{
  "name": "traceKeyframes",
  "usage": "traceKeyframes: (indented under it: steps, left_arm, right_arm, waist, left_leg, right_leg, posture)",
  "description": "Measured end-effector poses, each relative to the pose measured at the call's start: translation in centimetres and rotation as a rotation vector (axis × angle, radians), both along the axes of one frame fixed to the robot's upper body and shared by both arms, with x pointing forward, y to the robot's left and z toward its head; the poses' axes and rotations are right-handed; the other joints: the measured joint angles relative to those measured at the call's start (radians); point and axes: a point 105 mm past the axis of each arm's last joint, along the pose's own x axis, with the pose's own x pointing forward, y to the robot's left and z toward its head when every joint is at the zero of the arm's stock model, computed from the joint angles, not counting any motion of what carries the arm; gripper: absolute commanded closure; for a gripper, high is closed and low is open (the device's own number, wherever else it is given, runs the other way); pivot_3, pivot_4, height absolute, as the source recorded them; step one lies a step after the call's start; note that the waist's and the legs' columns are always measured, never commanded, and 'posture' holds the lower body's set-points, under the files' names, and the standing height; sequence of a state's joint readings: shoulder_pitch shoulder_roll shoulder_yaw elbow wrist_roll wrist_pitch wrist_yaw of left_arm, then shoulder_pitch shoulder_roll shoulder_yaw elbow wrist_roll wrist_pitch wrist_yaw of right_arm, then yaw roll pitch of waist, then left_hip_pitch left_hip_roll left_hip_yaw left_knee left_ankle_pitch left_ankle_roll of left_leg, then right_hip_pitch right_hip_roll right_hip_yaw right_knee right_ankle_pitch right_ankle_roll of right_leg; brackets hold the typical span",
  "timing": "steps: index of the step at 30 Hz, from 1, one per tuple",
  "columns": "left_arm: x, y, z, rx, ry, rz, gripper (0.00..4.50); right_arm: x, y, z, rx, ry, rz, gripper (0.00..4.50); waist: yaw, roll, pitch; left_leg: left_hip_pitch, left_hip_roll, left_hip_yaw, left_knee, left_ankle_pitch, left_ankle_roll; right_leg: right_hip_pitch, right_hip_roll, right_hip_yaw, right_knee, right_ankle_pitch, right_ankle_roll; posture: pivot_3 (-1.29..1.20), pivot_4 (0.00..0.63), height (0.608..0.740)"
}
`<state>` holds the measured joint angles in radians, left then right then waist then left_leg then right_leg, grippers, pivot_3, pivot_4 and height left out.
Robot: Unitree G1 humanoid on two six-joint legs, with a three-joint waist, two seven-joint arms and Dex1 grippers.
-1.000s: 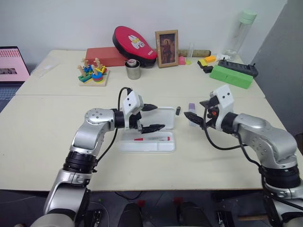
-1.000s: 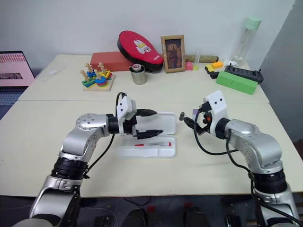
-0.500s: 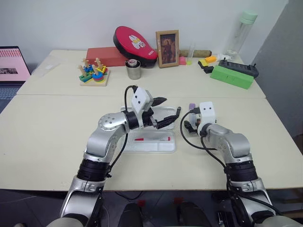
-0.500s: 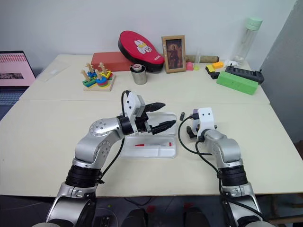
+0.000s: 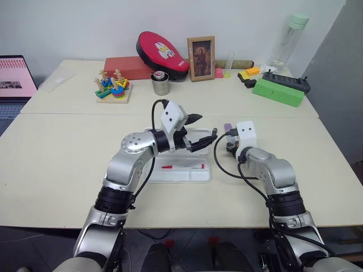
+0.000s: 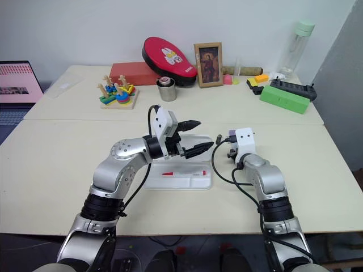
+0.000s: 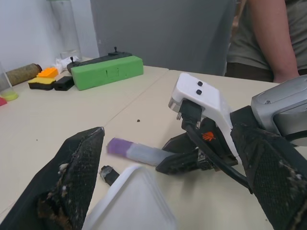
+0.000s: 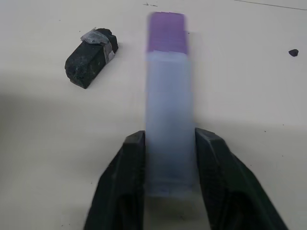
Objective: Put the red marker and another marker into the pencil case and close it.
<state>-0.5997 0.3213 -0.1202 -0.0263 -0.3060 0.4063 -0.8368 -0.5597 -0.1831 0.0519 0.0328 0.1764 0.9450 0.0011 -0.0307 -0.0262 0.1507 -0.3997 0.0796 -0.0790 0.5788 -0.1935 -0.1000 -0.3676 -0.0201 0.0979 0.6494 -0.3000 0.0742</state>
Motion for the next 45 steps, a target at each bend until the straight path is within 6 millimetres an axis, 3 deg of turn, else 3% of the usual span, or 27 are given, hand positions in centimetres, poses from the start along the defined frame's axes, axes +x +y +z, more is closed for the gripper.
traceKeyframes:
  steps: [7, 13, 16, 18, 20, 22, 24, 27, 33, 41, 45]
  left_arm:
    - [0.4, 0.2, -0.1, 0.015, 0.003, 0.008, 0.00]
    - [-0.8, 3.1, 0.5, 0.066, -0.008, 0.038, 0.00]
    - [-3.0, 5.8, -0.4, 0.112, 0.037, 0.062, 0.00]
    - [-4.6, 7.9, -1.4, 0.108, 0.097, 0.106, 0.00]
    - [-5.7, 9.0, -1.9, 0.110, 0.122, 0.129, 0.00]
    - [-7.3, 10.8, -2.6, 0.117, 0.151, 0.177, 0.00]
    - [-8.2, 12.4, -3.2, 0.126, 0.179, 0.233, 0.00]
    - [-10.0, 15.5, -4.0, 0.122, 0.221, 0.340, 0.00]
    - [-12.5, 19.5, -5.0, 0.110, 0.262, 0.514, 0.00]
    - [-14.4, 19.2, -5.0, 0.083, 0.276, 0.545, 0.00]
    - [-14.6, 18.6, -4.5, 0.070, 0.265, 0.537, 0.00]
  right_arm:
    - [0.2, -0.8, 1.2, 0.032, -0.047, -0.005, 3.41]
    - [0.1, -1.2, 7.4, 0.009, -0.316, 0.177, 3.41]
    - [-0.9, -0.2, 11.0, 0.023, -0.438, 0.391, 3.41]
    - [-2.5, 2.3, 14.1, 0.033, -0.515, 0.621, 3.41]
    - [-3.7, 4.2, 14.7, 0.037, -0.518, 0.766, 3.41]
    - [-5.5, 6.8, 13.9, 0.027, -0.448, 0.963, 3.41]
    - [-6.5, 8.1, 12.4, -0.005, -0.355, 1.079, 3.41]
    - [-7.3, 10.9, 10.6, -0.066, -0.251, 1.212, 3.41]
    - [-8.6, 14.9, 7.2, -0.154, -0.129, 1.344, 3.41]
    - [-9.1, 16.2, 2.9, -0.269, -0.015, 1.386, 3.41]
    - [-8.7, 16.4, 2.2, -0.294, -0.012, 1.379, 3.41]
  waist:
    - [-0.002, 0.000, 0.000]
    - [-0.005, 0.001, 0.001]
    - [-0.019, 0.002, 0.002]
    - [-0.027, 0.002, 0.002]
    - [-0.030, 0.002, 0.002]
    - [-0.027, 0.002, 0.002]
    - [-0.026, 0.002, 0.002]
    - [-0.026, 0.001, 0.002]
    - [-0.017, 0.000, 0.001]
    - [-0.008, -0.003, 0.000]
    - [-0.010, -0.004, 0.000]
  left_leg:
    - [0.000, 0.000, 0.000, -0.001, 0.000, 0.000]
    - [0.000, 0.000, 0.000, -0.003, 0.000, 0.000]
    - [0.000, 0.000, 0.000, -0.004, 0.000, 0.000]
    - [0.001, 0.001, 0.000, -0.004, 0.000, 0.000]
    - [0.001, 0.001, 0.000, -0.004, 0.000, 0.000]
    - [0.001, 0.001, 0.000, -0.003, 0.000, 0.000]
    - [0.001, 0.001, 0.001, -0.003, 0.000, 0.000]
    - [0.001, 0.001, 0.001, -0.003, 0.000, 0.000]
    - [0.001, 0.001, 0.001, -0.003, 0.000, 0.000]
    - [0.002, 0.002, 0.001, -0.003, -0.001, -0.001]
    - [0.002, 0.002, 0.001, -0.003, -0.001, -0.001]
  right_leg:
    - [-0.001, 0.000, 0.000, 0.000, 0.000, 0.000]
    - [-0.001, 0.000, 0.000, -0.002, 0.000, 0.000]
    - [-0.001, 0.000, 0.001, -0.003, 0.000, 0.000]
    - [-0.001, 0.000, 0.000, -0.003, 0.000, 0.000]
    - [-0.001, 0.000, 0.001, -0.003, 0.000, 0.000]
    - [-0.001, 0.000, 0.000, -0.003, 0.000, 0.000]
    - [-0.001, 0.000, 0.001, -0.003, 0.000, 0.000]
    - [-0.002, 0.000, 0.001, -0.003, -0.001, 0.000]
    - [-0.006, 0.000, 0.000, -0.003, -0.001, -0.001]
    - [-0.007, 0.000, -0.001, -0.002, -0.001, -0.002]
    - [-0.006, 0.000, 0.000, -0.003, -0.001, -0.002]
  posture:
    - [0.00, 0.150, 0.740]
    - [0.00, 0.150, 0.740]
    - [0.00, 0.150, 0.740]
    - [0.00, 0.150, 0.740]
    - [0.00, 0.150, 0.740]
    - [0.00, 0.150, 0.740]
    - [0.00, 0.150, 0.740]
    - [0.00, 0.150, 0.740]
    - [0.00, 0.150, 0.740]
    - [0.00, 0.150, 0.740]
    - [0.00, 0.150, 0.740]
